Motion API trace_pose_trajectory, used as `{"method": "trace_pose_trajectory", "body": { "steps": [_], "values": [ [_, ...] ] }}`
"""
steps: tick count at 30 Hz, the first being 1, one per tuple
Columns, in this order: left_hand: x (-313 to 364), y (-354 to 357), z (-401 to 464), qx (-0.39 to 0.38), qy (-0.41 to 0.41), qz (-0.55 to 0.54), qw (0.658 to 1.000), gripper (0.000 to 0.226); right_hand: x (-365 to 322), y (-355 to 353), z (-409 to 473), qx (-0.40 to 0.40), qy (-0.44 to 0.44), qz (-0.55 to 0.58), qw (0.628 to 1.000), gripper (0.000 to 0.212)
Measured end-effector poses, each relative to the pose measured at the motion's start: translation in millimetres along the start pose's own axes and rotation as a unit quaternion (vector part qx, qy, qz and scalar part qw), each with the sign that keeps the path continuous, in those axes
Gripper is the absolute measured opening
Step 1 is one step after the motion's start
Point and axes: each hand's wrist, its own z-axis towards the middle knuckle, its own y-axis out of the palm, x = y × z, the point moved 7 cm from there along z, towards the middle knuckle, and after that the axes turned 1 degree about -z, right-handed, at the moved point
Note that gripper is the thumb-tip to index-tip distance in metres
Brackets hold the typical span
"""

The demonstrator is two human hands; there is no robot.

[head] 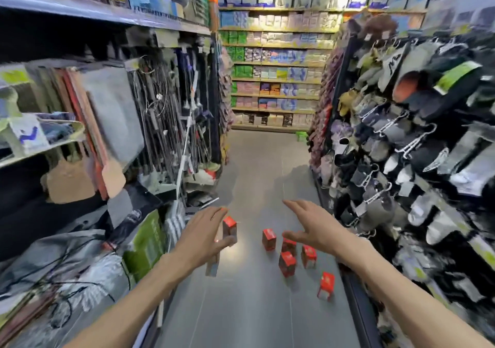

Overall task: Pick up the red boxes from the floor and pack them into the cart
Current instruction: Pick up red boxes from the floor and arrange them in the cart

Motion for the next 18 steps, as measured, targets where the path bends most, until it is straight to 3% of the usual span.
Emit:
{"method": "trace_pose_trajectory", "body": {
  "steps": [12, 18],
  "values": [
    [-186.5, 58.8, 233.2, 0.041, -0.076, 0.036, 0.996, 0.067, 95.6, 41.7, 340.4, -0.031, -0.076, 0.017, 0.996, 0.083],
    [-300.3, 111.8, 329.0, 0.002, -0.141, 0.046, 0.989, 0.076, 133.3, 85.6, 494.9, -0.041, -0.081, 0.017, 0.996, 0.083]
  ]
}}
